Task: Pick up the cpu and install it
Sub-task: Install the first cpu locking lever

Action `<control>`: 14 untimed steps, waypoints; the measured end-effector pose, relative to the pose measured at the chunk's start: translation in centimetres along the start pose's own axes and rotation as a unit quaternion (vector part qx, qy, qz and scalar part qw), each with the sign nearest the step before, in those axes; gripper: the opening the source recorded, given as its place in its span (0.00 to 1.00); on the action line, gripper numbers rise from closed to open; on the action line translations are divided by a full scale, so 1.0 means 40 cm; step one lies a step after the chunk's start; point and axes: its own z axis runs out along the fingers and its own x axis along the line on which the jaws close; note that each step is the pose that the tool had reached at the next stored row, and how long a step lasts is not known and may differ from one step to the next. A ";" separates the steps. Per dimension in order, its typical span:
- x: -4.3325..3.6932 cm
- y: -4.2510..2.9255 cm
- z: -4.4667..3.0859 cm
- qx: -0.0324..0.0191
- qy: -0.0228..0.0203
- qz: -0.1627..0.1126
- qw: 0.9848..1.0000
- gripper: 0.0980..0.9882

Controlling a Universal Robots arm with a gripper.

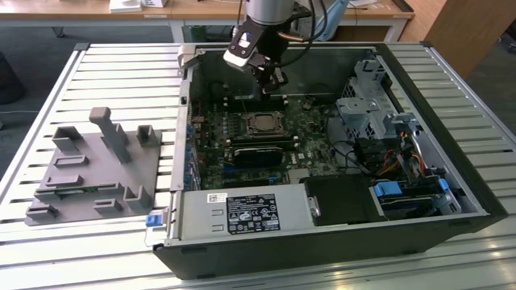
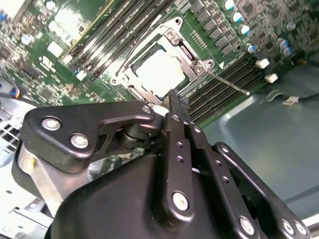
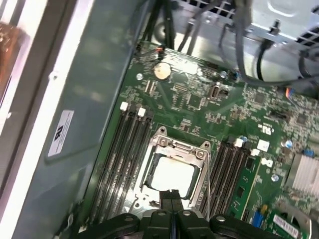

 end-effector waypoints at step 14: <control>0.001 -0.003 0.005 -0.001 0.002 -0.114 0.993 0.01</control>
